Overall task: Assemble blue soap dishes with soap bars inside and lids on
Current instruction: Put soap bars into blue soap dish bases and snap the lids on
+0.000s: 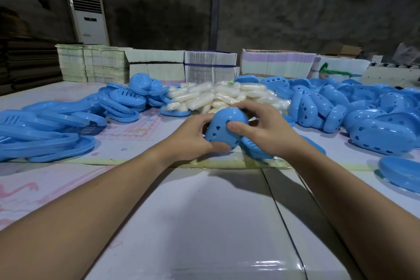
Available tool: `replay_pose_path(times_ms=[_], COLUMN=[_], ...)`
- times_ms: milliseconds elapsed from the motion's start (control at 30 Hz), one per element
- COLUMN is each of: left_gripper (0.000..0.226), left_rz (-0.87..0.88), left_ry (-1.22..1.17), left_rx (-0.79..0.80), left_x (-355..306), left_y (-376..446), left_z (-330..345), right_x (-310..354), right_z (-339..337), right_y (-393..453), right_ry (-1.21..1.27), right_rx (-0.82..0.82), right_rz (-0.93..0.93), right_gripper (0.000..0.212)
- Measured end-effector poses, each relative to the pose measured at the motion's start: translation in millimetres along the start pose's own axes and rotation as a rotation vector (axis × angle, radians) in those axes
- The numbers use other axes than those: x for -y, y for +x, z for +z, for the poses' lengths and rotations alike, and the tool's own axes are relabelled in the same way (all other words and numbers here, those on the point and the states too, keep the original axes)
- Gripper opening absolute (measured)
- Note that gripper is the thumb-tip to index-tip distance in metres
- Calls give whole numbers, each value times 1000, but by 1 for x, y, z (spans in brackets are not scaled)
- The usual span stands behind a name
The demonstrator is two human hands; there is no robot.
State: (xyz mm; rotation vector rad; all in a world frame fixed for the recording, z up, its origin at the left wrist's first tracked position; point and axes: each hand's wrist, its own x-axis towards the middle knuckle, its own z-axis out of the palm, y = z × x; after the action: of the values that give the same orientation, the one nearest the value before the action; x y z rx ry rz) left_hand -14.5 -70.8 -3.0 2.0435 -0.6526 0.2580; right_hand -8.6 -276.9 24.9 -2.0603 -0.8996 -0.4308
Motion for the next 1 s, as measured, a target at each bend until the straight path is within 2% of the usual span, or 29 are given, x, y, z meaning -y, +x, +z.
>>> replay_pose_path(times_ms=[167,367,467,567,667,767,833,900,1000], left_gripper=[40,40,40,36,37,37,46,57,60], left_rz=[-89,-98,-100,-89,-126,-194,-176,-132,-77], left_ry=[-126,-97,-34,-103,-16,97,160,217,281], left_rx=[37,24,58,12,-26,-184,-249,-234,-90], left_x=[8,4,3,3,3,2,-2,-4,-4], left_y=[1,1,1,0,1,2,2,1,-3], left_z=[-5,-6,-7,-5,-1,2,10,19,22], right_x=[3,0,-1,-1,-6,-6,-3,2,10], right_z=[-7,-4,-6,-8,0,13,23,33,37], right_y=[3,-3,-2,0,-4,-4,-6,-8,-7], right_ry=[155,398,395,431,482,361,299,333,383], right_rx=[-168,-104,-123,-154,-196,-259,-256,-271,-330], right_rz=[66,196,240,267,353,422,411,420,493], right_gripper=[11,21,20,20,40,71,84,96,103])
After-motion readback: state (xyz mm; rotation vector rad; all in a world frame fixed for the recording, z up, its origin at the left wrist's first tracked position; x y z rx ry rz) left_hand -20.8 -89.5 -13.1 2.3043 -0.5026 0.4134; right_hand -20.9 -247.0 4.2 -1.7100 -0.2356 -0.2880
